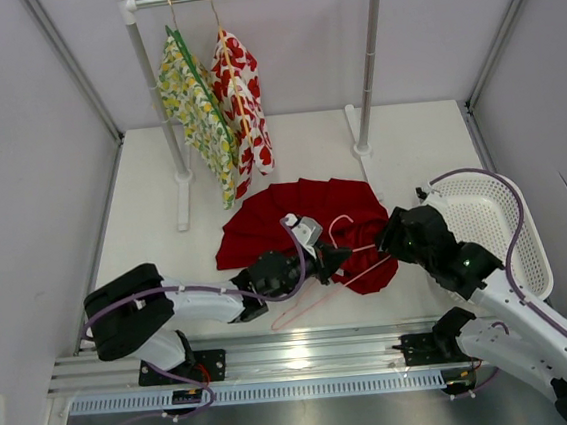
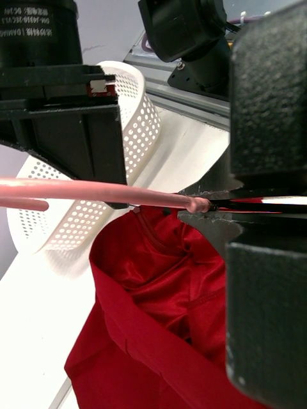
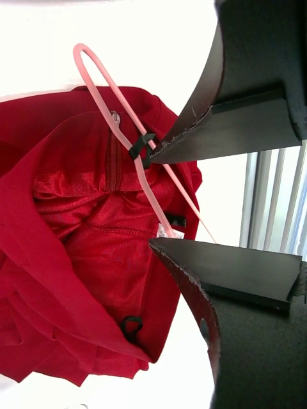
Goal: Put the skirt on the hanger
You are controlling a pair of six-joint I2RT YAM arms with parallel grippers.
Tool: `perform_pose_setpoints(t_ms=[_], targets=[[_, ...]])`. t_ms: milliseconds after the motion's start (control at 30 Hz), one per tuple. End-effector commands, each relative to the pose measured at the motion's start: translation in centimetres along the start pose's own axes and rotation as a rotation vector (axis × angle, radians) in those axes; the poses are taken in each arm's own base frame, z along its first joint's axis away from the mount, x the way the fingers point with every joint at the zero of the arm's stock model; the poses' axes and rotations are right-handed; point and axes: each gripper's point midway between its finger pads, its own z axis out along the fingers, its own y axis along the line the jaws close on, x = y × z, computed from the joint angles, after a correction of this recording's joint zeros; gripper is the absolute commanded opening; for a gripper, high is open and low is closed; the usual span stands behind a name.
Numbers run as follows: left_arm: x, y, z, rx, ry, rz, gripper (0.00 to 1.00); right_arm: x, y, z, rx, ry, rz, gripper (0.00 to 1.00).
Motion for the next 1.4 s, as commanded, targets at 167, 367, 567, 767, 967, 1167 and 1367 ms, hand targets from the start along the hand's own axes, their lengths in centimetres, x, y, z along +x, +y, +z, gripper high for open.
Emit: perform_pose_setpoints(t_ms=[167,367,567,767,967,1167,1367], targets=[[-1.3,-1.8,1.8,0.058,-0.014,-0.01,0.0,-3.9,3.6,-2.8,-0.191,-0.141,-0.025,0.55],[-0.8,-1.9,2.1,0.097,0.03,-0.015,0.0,-4.9,6.5,-5.6,-0.416,-0.221,-0.075,0.54],[-0.4,-1.6,2.1,0.101,0.055,-0.026,0.0,-4.5,9.6,-7.1,-0.577,-0.213,-0.127,0.57],[0.1,-1.4,2.6,0.093,0.071,-0.04,0.0,-3.8,11.5,-7.9,-0.626,-0.217,-0.158,0.6],[0.1,-1.5,2.9,0.094,0.063,-0.045,0.0,-2.8,12.0,-7.0,-0.598,-0.196,-0.169,0.61],[-0.3,-1.5,2.9,0.09,0.051,-0.04,0.0,-2.9,12.1,-5.0,-0.508,-0.189,-0.149,0.61],[-0.1,-2.0,3.1,0.089,0.064,-0.015,0.0,-4.0,12.9,-4.8,-0.485,-0.223,-0.12,0.57]])
